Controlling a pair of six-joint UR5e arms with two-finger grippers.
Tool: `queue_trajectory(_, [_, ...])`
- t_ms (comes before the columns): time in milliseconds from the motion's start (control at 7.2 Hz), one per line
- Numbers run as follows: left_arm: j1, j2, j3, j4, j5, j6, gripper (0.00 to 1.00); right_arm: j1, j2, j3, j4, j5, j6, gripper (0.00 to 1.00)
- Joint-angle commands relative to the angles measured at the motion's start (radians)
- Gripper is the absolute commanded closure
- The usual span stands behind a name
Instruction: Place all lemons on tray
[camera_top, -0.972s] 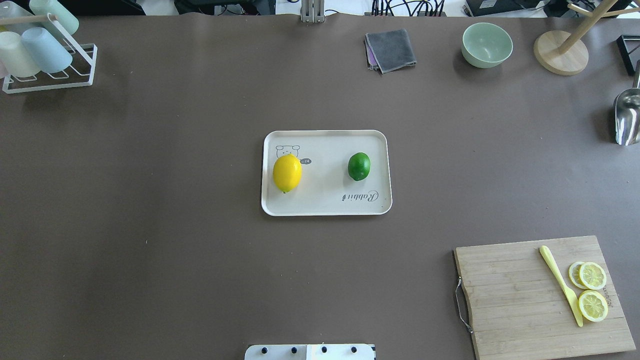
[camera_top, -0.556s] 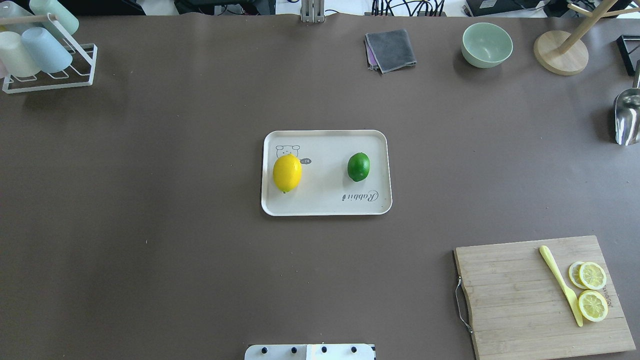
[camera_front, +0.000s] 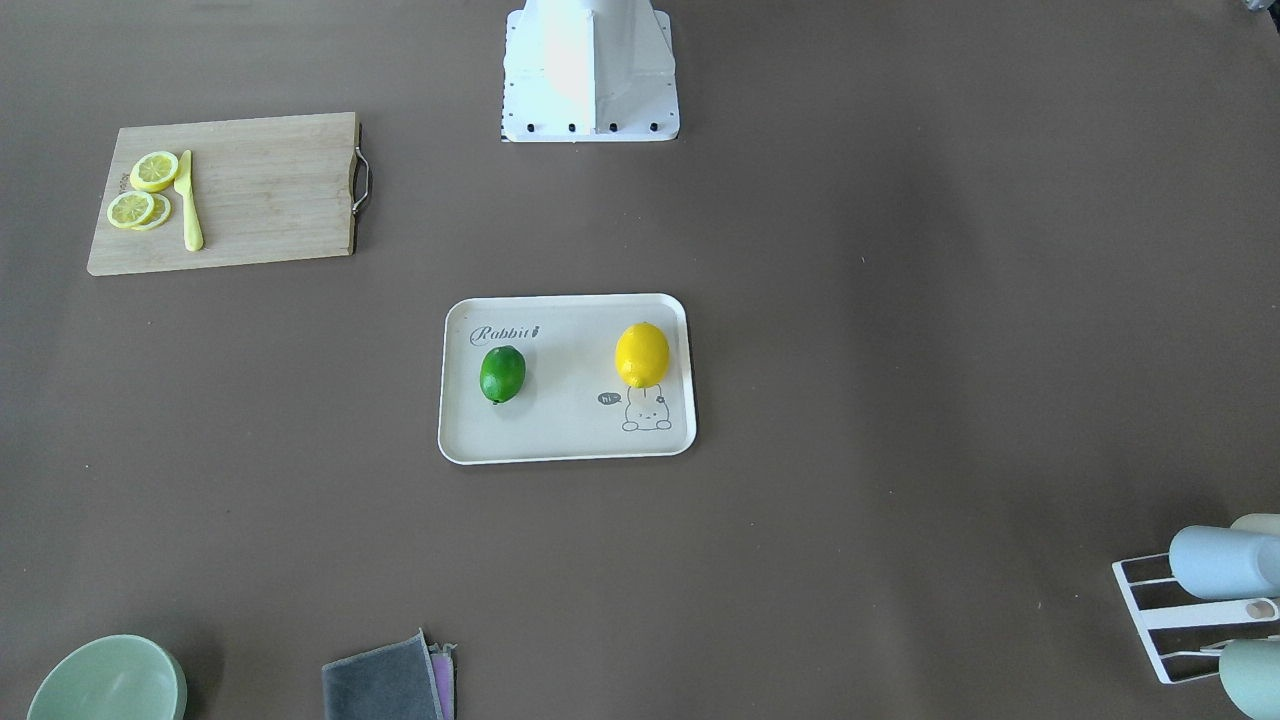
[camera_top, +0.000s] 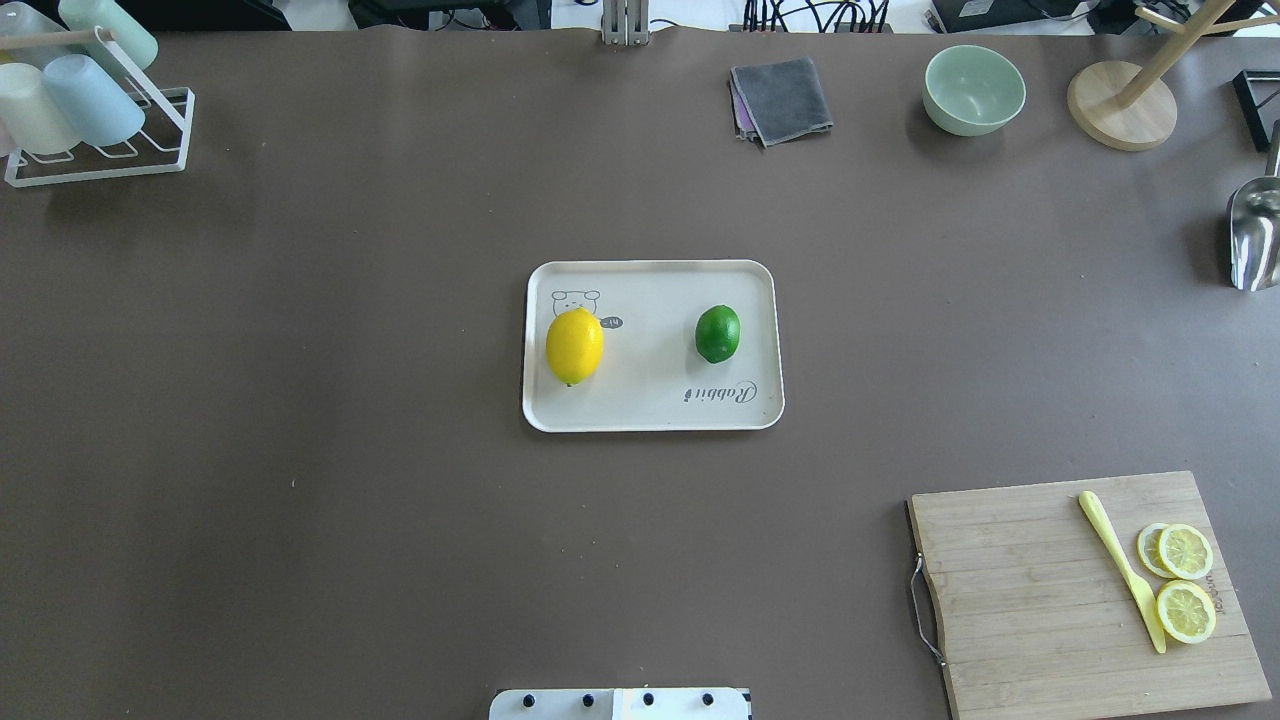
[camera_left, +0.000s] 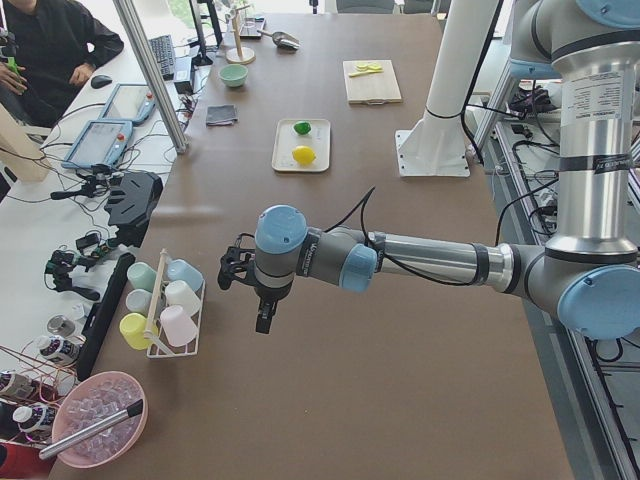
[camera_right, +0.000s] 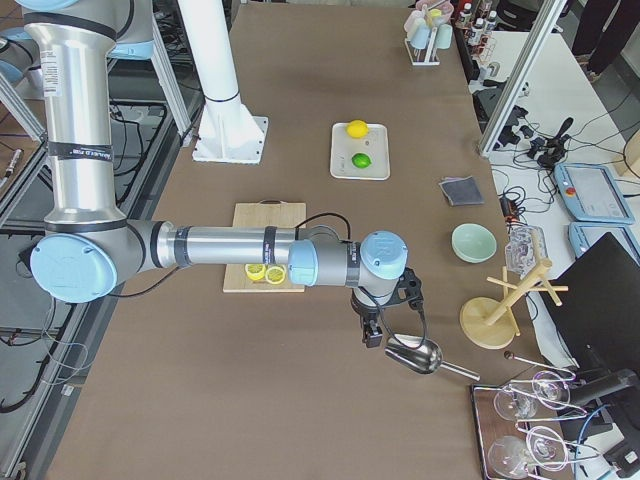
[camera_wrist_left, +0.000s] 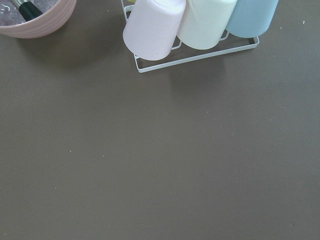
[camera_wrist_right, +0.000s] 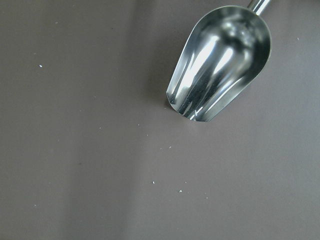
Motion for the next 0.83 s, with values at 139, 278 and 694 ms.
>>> queue_trajectory(139, [0.002, -0.004, 0.007, 0.001, 0.004, 0.000, 0.02, 0.000, -0.008, 0.001, -0.001, -0.002, 0.000, 0.00])
queue_trajectory(278, [0.002, -0.004, 0.005, 0.001, 0.005, 0.000, 0.02, 0.000, -0.008, 0.001, -0.001, -0.001, 0.000, 0.00])
queue_trajectory(694, [0.002, -0.005, 0.007, 0.002, 0.005, 0.000, 0.02, 0.000, -0.008, -0.001, -0.001, 0.010, 0.000, 0.00])
